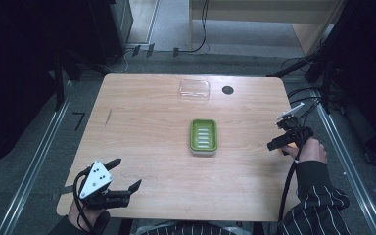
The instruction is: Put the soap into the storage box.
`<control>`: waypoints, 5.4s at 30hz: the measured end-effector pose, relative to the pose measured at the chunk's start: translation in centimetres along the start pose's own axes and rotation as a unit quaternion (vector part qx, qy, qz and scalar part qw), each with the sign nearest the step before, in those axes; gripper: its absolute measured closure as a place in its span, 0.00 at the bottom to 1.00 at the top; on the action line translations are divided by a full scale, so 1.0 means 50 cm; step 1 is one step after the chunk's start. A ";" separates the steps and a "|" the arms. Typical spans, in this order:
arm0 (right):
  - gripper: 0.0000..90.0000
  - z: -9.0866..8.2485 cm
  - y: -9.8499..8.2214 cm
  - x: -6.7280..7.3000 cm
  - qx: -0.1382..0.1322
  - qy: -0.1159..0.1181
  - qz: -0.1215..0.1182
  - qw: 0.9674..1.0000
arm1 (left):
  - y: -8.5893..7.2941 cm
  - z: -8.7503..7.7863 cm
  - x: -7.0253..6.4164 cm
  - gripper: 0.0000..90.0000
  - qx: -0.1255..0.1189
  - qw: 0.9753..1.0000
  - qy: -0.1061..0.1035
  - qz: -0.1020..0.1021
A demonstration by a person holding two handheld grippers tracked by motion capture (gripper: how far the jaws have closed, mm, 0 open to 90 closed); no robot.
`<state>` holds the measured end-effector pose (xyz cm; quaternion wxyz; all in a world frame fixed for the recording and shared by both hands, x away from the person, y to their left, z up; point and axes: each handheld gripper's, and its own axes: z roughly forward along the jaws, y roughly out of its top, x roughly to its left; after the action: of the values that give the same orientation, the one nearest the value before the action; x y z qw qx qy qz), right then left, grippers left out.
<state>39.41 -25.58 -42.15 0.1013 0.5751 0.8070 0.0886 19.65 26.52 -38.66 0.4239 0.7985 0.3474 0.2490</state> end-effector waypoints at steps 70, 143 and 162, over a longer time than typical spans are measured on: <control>0.31 0.129 0.049 -0.110 0.089 0.027 0.054 0.994 | 0.000 0.000 0.000 0.15 0.000 1.000 0.000 0.000; 0.31 0.070 0.100 0.008 0.059 0.046 -0.044 0.996 | -0.009 -0.015 0.000 0.15 0.002 1.000 0.011 -0.006; 0.31 0.064 0.114 0.068 0.040 0.059 -0.087 0.994 | -0.010 -0.017 0.001 0.15 0.004 1.000 0.015 -0.008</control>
<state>44.35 -20.45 -43.98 0.0378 0.5002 0.8613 0.0806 18.93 27.18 -38.66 0.4177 0.7935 0.3608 0.2563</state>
